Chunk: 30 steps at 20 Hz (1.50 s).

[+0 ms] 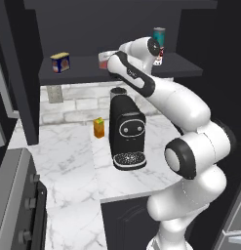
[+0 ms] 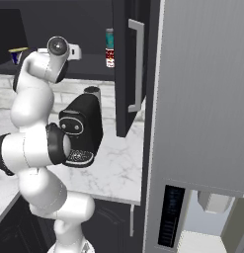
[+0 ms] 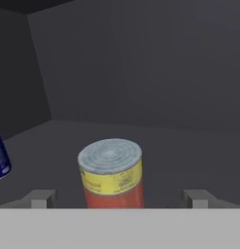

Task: Stack two cans on top of the other two cans in the cabinet.

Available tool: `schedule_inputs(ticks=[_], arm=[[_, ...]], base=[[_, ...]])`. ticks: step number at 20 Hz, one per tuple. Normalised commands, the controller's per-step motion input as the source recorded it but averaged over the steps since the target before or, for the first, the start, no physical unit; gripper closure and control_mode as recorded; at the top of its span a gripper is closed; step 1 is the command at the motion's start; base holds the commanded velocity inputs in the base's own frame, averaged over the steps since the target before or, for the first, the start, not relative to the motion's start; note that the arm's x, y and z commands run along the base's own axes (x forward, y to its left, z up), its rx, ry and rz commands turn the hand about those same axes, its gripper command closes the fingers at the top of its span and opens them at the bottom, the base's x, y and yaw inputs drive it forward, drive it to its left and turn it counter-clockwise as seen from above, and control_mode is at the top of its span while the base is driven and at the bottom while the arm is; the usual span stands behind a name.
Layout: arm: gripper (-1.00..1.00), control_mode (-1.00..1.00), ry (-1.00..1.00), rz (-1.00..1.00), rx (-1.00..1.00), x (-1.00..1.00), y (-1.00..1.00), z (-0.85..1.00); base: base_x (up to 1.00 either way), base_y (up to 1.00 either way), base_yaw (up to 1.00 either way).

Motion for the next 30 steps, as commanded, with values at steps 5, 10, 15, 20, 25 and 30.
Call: schedule_inputs(ticks=[5,10,15,20,25,30], arm=[[-1.00,-1.00,0.00,0.00,-0.02,0.06,0.09,-0.06],[-1.00,-1.00,0.00,0.00,-0.05,0.00,0.26,-0.12],[-1.00,-1.00,0.00,0.00,-0.03,0.03,0.14,-0.02],[-1.00,-1.00,0.00,0.00,0.00,0.01,0.00,0.00],[-1.00,-1.00,0.00,0.00,0.00,0.02,0.00,0.00],[-1.00,-1.00,0.00,0.00,0.00,0.13,-0.02,0.00]], base=[[0.00,0.00,0.00],[0.00,0.00,0.00],[0.00,0.00,0.00],[0.00,0.00,0.00],[0.00,0.00,0.00],[0.00,0.00,0.00]])
